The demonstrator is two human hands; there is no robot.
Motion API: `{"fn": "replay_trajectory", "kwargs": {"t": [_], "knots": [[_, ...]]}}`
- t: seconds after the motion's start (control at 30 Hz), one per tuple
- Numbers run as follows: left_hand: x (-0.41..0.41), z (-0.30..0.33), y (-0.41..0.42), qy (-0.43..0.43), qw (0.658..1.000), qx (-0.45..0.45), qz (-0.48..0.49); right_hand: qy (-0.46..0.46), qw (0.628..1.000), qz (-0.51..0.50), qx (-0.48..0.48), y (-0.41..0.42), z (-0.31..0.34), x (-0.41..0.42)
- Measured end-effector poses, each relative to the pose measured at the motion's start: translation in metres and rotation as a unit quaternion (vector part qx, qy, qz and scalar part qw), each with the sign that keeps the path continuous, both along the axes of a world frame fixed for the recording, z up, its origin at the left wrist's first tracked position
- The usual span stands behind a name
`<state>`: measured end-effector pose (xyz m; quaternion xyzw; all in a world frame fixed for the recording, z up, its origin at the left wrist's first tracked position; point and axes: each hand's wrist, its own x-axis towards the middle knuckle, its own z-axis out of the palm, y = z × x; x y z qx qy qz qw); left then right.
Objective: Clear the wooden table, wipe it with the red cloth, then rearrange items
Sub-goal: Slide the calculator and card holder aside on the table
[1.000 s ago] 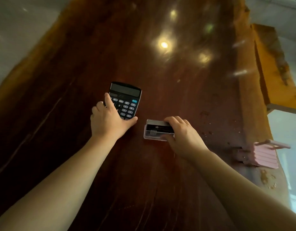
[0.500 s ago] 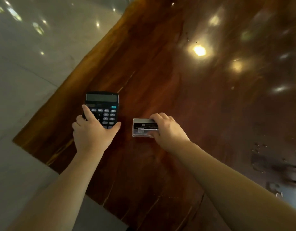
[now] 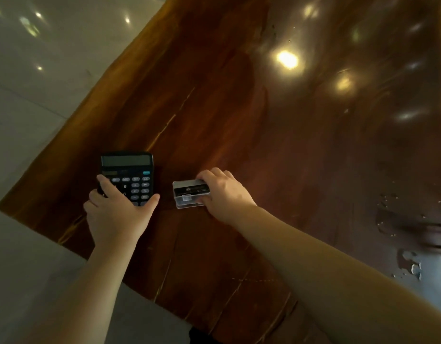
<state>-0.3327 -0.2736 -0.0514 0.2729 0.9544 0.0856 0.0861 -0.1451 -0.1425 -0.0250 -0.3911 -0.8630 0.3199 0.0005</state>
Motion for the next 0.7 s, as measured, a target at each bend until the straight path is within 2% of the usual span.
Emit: {"fn": "replay_trajectory", "kwargs": {"t": [0.27, 0.43, 0.57, 0.7], "knots": [[0.002, -0.011, -0.007, -0.024, 0.999, -0.026, 0.019, 0.017, 0.999, -0.011, -0.033, 0.002, 0.003, 0.005], [0.010, 0.000, -0.002, -0.008, 0.997, 0.050, 0.053, 0.044, 0.998, -0.053, -0.009, 0.009, 0.015, 0.051], [0.064, 0.026, 0.031, 0.021, 0.987, 0.133, -0.087, 0.053, 0.990, -0.129, 0.017, 0.015, 0.026, 0.112], [0.163, 0.060, 0.079, 0.007, 0.945, 0.173, -0.277, 0.049, 0.976, -0.209, 0.041, 0.023, 0.034, 0.187]]}}
